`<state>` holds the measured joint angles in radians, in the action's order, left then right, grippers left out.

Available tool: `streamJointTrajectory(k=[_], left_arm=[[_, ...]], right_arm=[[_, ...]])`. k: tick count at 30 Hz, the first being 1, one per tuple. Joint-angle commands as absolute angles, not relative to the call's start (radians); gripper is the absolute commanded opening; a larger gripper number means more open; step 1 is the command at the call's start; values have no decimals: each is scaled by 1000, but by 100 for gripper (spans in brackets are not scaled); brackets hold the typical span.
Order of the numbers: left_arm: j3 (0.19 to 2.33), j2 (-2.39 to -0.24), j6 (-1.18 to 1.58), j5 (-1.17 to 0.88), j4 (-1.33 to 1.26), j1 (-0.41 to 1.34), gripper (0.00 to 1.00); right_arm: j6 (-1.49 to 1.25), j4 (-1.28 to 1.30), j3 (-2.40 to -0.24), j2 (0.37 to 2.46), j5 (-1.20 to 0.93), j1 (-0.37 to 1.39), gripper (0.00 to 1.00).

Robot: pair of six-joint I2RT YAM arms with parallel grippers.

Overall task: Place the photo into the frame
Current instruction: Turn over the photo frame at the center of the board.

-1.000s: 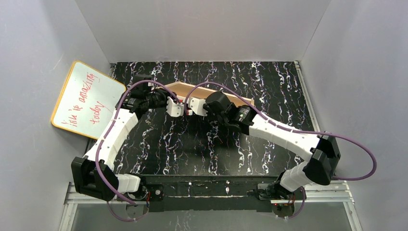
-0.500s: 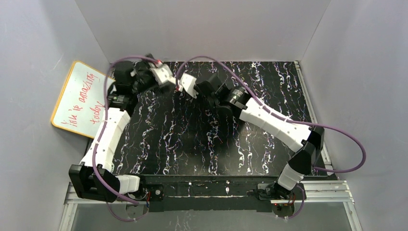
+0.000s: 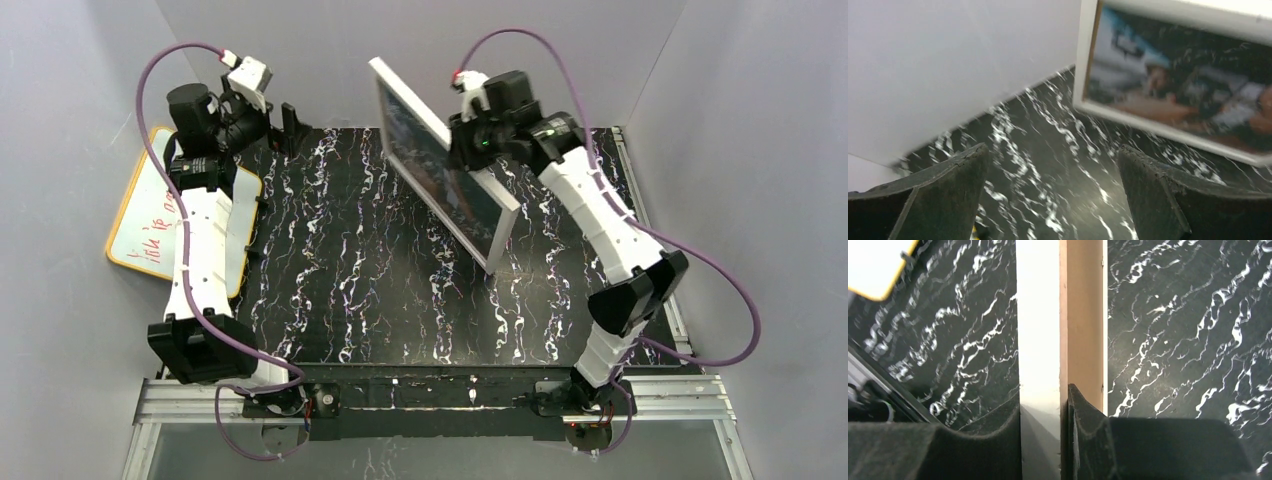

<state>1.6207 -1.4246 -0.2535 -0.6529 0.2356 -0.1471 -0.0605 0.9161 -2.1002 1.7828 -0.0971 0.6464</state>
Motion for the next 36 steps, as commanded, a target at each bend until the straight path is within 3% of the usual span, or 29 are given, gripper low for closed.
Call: streamJointTrajectory(k=[1,5,13,19,26,36], left_arm=[[1602,-1430,-258,-753,448,-152,98],[1599,-1466,-304,-746,571,-154,98],[1506,-1457,-335,-803,618,-155,98],[1448,-1467,-404,-795,697,-154,98],[1263,-1463,-383,-620,661,-153,98],[1011,-1371,-394,-453,482,-156,98]], right_arm=[[-384,778,-1927,1665,-423,470,14],[-469,712,-1800,1628,-579,306,11],[-489,748,-1805,1607,-629,165,11],[-609,535,-1425,1439,-654,137,13],[-825,142,-897,1241,-652,136,13],[-707,9,-733,1380,-749,137,19]])
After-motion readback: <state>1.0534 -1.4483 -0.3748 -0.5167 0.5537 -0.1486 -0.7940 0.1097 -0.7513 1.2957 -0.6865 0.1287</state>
